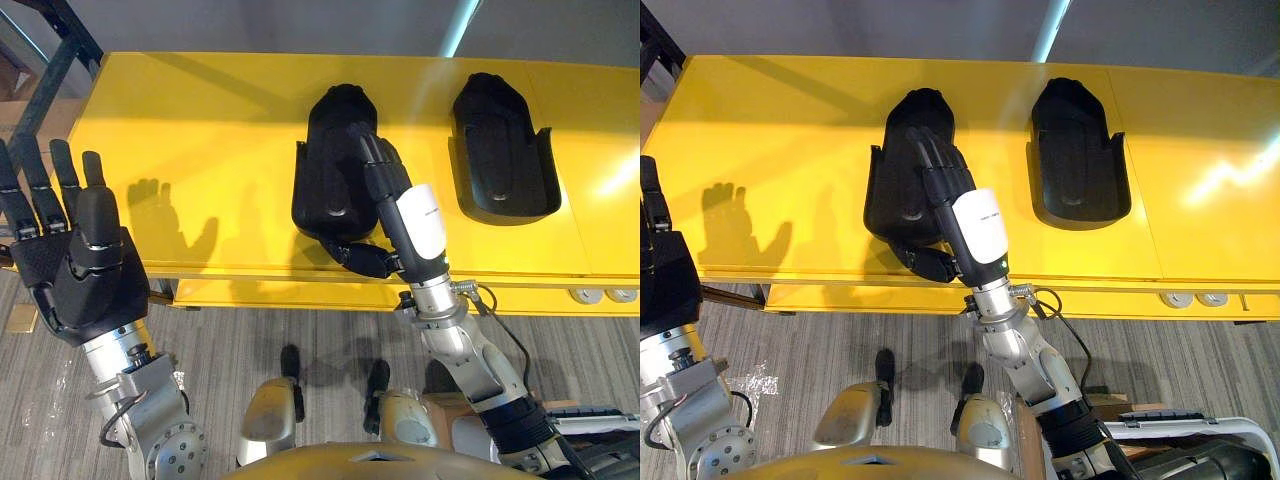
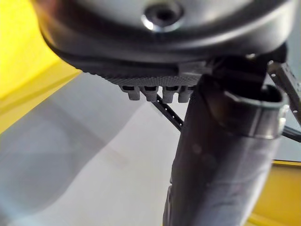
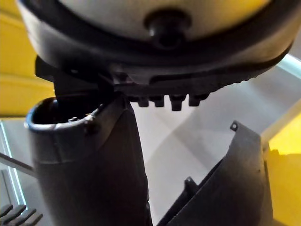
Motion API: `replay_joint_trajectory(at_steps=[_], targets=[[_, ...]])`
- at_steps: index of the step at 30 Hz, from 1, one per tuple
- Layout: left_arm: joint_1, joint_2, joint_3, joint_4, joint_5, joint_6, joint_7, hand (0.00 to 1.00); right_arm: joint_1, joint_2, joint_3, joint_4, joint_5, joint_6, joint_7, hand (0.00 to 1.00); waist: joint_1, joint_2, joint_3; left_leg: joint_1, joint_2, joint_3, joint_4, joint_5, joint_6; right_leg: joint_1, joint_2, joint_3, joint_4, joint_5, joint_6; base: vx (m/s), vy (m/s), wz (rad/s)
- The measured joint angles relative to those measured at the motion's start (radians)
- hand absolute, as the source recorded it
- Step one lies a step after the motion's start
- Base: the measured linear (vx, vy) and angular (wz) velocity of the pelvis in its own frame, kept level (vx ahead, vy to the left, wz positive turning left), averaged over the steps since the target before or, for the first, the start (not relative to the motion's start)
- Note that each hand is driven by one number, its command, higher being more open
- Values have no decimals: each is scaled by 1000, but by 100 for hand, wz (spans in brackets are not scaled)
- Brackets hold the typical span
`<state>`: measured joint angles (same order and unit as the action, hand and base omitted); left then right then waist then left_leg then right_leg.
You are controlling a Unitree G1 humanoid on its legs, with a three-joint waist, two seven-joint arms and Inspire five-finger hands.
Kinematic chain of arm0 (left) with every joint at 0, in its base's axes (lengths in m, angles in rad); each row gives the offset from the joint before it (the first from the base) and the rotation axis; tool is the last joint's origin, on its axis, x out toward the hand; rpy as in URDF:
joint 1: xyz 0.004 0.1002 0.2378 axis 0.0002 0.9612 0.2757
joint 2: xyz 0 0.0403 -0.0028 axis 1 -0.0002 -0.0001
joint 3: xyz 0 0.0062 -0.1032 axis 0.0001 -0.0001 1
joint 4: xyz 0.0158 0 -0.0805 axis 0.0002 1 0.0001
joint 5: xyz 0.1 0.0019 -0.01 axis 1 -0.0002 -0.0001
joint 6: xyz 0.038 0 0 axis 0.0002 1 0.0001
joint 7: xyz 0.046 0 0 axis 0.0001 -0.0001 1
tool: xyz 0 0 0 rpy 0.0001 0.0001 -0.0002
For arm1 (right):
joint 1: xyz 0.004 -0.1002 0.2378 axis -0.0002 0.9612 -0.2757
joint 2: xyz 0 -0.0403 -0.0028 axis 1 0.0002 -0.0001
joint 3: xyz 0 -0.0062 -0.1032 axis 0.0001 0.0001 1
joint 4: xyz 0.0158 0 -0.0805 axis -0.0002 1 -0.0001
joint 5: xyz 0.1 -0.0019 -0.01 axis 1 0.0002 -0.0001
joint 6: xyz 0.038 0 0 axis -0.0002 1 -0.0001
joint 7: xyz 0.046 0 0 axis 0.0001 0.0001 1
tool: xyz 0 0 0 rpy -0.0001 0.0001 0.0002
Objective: Walk over and take three plastic housings, then place them on the shelf
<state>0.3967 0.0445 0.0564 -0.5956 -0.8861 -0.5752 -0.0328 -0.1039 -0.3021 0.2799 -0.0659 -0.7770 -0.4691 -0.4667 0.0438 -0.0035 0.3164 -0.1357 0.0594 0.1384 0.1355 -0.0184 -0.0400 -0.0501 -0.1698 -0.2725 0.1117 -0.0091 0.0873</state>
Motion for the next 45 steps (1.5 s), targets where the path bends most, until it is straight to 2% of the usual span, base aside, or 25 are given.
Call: replay_joint_trajectory(at_steps=[11, 17, 25, 31, 34, 40, 45], targets=[[-6, -6, 7, 0, -11, 1, -3, 100, -98, 0, 8, 92, -12, 6, -24, 100, 11, -4, 2, -2, -2, -19, -16, 18, -5, -1, -1, -26, 7, -3, -5, -17, -7, 5], [-16, -6, 7, 0, -10, 5, -3, 100, -151, -1, 7, 147, -42, 54, -28, 100, 15, -10, 7, -2, -2, -22, -18, 20, -6, -1, -1, -27, 9, -4, -5, 0, 0, 0], [-15, -6, 7, 0, -11, 13, -5, 100, -151, -1, 4, 144, -42, 88, -27, 100, 18, -15, 12, -2, -4, -24, -18, 24, -1, -1, -2, -28, 9, -4, -6, 0, 0, 0], [-15, -6, 10, 0, -11, 35, -36, 100, -136, -9, -37, 92, -35, 82, -13, 100, 14, -15, 12, 0, -1, -15, -15, 16, -6, -1, -2, -22, 10, -4, -6, -5, 0, -4], [-14, -6, 13, 0, -11, 47, -41, 100, -103, -11, -63, 17, -21, 29, 6, 100, 10, -15, 12, 4, 3, -4, -5, 7, -6, 1, 0, -12, 10, -4, -6, 1, 1, -11], [-14, -5, 15, 0, -10, 84, -71, 100, -52, -16, -63, -79, 74, -150, 53, 100, 3, -15, 11, 25, 6, 15, 4, -10, -6, 19, 0, 7, 6, -4, -5, 12, 4, -10], [-10, -5, 15, 0, -11, 100, -117, 100, 22, -3, -69, -186, 235, -275, 142, 100, 3, -16, -16, 42, 5, 24, 0, -20, -5, 36, 1, 10, -13, -3, -3, 26, -2, -4]])
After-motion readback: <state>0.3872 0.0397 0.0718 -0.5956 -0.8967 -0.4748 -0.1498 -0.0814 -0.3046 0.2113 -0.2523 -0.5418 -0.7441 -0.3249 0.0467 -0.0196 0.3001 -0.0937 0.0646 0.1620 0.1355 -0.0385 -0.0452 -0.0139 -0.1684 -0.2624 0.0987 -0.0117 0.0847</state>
